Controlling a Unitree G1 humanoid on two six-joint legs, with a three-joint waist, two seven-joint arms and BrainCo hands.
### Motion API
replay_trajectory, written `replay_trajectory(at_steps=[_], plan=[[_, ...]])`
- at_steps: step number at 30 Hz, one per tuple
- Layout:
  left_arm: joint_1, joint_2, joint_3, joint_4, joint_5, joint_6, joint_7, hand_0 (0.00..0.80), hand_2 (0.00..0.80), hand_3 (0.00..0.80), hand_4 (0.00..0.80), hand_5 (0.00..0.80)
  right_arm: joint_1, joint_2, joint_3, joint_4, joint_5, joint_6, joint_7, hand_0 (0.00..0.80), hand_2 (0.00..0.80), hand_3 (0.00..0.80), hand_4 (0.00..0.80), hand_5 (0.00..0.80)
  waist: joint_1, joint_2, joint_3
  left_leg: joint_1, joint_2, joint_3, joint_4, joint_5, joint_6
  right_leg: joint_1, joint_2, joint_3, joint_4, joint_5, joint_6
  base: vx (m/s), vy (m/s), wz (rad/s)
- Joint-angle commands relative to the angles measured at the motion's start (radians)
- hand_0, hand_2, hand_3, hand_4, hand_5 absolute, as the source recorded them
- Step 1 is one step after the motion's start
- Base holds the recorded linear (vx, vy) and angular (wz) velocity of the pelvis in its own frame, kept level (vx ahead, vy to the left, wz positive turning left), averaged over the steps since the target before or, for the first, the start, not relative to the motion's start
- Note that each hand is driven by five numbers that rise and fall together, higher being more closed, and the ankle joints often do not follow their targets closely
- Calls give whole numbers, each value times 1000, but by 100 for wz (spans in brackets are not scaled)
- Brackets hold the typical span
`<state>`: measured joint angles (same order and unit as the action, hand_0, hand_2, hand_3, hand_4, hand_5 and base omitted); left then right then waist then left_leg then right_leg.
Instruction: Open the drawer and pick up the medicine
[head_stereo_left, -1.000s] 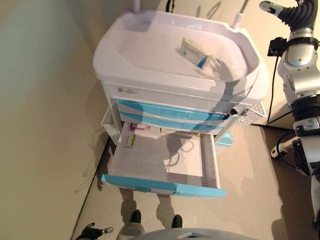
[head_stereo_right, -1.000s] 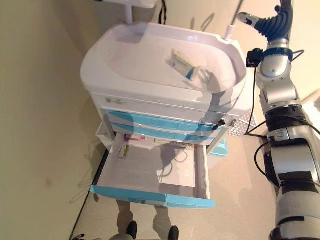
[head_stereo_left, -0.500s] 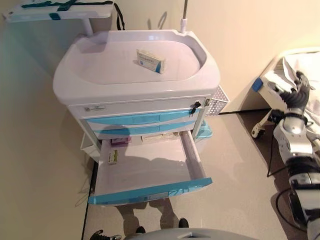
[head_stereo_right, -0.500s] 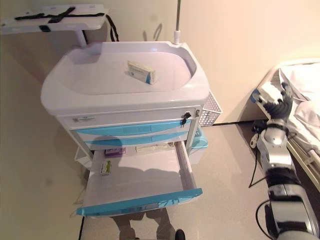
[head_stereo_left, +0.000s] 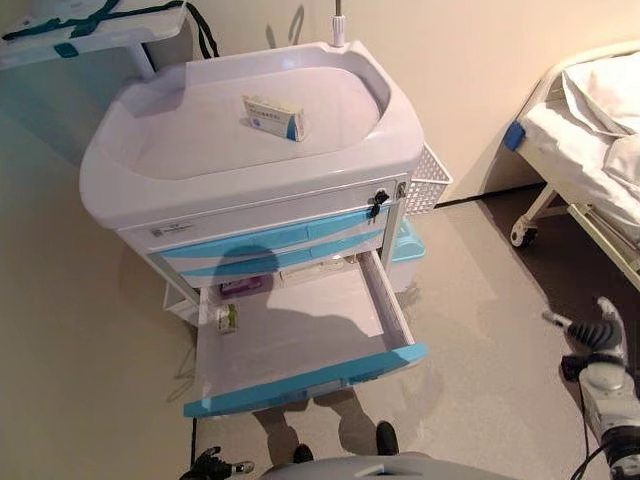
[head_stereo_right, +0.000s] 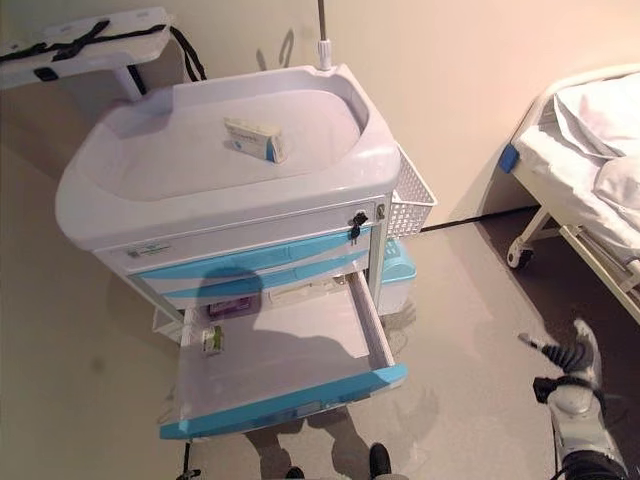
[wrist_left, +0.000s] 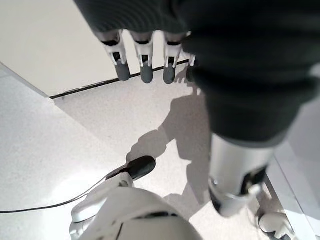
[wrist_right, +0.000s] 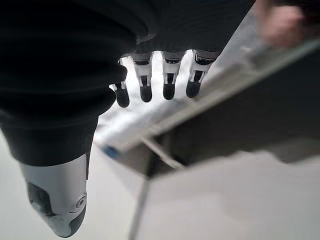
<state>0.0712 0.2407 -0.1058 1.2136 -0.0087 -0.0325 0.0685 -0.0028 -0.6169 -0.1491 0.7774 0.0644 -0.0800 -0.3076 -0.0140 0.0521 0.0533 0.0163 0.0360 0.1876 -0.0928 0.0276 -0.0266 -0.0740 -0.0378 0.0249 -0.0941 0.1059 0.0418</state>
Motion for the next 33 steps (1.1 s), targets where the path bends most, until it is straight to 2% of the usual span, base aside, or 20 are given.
replay_trajectory(at_steps=[1, 3, 4, 5, 8, 9, 14, 21, 23, 25, 26, 27, 30, 33], plan=[[-68, 28, -35, 38, 35, -5, 13, 0, 0, 0, 0, 0, -45, 42, -1, 52, 49, -28, 26, 0, 0, 0, 0, 0, 6, -41, 27, -24, -61, -51, 38, -65, 37, -13, -11, -38, 89, -80, 62, -60, -24, 22], [-78, 33, -35, 28, 27, -2, 17, 0, 0, 0, 0, 0, -38, 73, 14, 90, 63, -23, 41, 0, 0, 0, 0, 0, 4, -44, 48, -51, -60, -59, 61, -69, 38, -36, -11, -43, 112, -88, 56, -112, -36, 22], [-88, 49, -39, -3, 18, -6, 24, 0, 0, 0, 0, 0, -22, 95, 65, 134, 36, -14, 68, 0, 0, 0, 0, 0, 5, -51, 86, -93, -59, -64, 100, -72, 40, -74, -10, -47, 147, -93, 50, -116, -34, 19], [-88, 49, -38, -3, 18, -6, 24, 0, 0, 0, 0, 0, -25, 95, 66, 136, 36, -16, 68, 0, 0, 0, 0, 0, 4, -51, 84, -97, -59, -64, 104, -73, 40, -77, -11, -47, 149, -95, 50, -206, -54, 19], [-119, 92, -84, -65, 41, -16, 38, 0, 0, 0, 0, 0, -66, 112, 129, 201, 33, -10, 85, 0, 0, 0, 0, 0, 7, -65, 142, -194, -54, -75, 188, -83, 43, -165, -8, -49, 220, -103, 39, -204, -62, 10], [-134, 128, -130, -112, 85, -17, 50, 0, 0, 0, 0, 0, -85, 124, 176, 227, 20, -11, 96, 0, 0, 0, 0, 0, 9, -69, 172, -249, -53, -77, 249, -98, 44, -215, -6, -49, 271, -114, 33, -228, -82, 8], [-138, 187, -164, -189, 110, -24, 51, 0, 0, 0, 0, 0, -119, 132, 232, 281, 12, -9, 110, 0, 0, 0, 0, 0, 17, -73, 202, -346, -47, -79, 349, -124, 46, -298, 2, -44, 348, -126, 21, -109, -60, 1], [-166, 256, -208, -369, 142, -19, 62, 0, 0, 0, 0, 0, -151, 117, 268, 281, -1, -2, 106, 0, 0, 0, 0, 0, 10, -46, 257, -493, -43, -100, 490, -146, 49, -436, 0, -59, 495, -182, -7, -75, -48, 8], [-188, 269, -225, -468, 134, -13, 60, 0, 0, 0, 0, 0, -167, 103, 259, 301, 12, 3, 97, 0, 0, 0, 0, 0, 5, -30, 274, -536, -42, -103, 538, -159, 49, -482, -3, -59, 549, -200, -15, -60, -25, 17], [-201, 278, -240, -501, 143, -11, 58, 0, 0, 0, 0, 0, -174, 101, 258, 312, 15, 5, 95, 0, 0, 0, 0, 0, 4, -27, 278, -546, -41, -103, 555, -164, 49, -493, -3, -59, 563, -204, -17, -42, 0, 14], [-227, 307, -256, -577, 164, -8, 57, 0, 0, 0, 0, 0, -186, 94, 260, 328, 13, 9, 92, 0, 0, 0, 0, 0, 3, -23, 290, -566, -40, -103, 585, -174, 52, -512, -5, -60, 587, -211, -21, -42, 5, 12], [-226, 307, -256, -578, 164, -8, 57, 0, 0, 0, 0, 0, -186, 95, 260, 328, 13, 9, 92, 0, 0, 0, 0, 0, 3, -23, 290, -567, -40, -103, 586, -175, 52, -513, -4, -60, 588, -211, -21, -38, 5, 9], [-297, 368, -286, -718, 247, 10, 48, 0, 0, 0, 0, 0, -201, 89, 266, 369, -2, 20, 90, 0, 0, 0, 0, 0, 1, -17, 302, -586, -42, -101, 613, -189, 55, -532, -4, -58, 610, -223, -23, -22, 5, -2], [-332, 394, -285, -768, 281, 21, 45, 0, 0, 0, 0, 0, -201, 92, 267, 379, -6, 26, 96, 0, 0, 0, 0, 0, 0, -15, 310, -589, -43, -102, 616, -192, 56, -540, -6, -59, 618, -227, -23, -7, 2, -1]])
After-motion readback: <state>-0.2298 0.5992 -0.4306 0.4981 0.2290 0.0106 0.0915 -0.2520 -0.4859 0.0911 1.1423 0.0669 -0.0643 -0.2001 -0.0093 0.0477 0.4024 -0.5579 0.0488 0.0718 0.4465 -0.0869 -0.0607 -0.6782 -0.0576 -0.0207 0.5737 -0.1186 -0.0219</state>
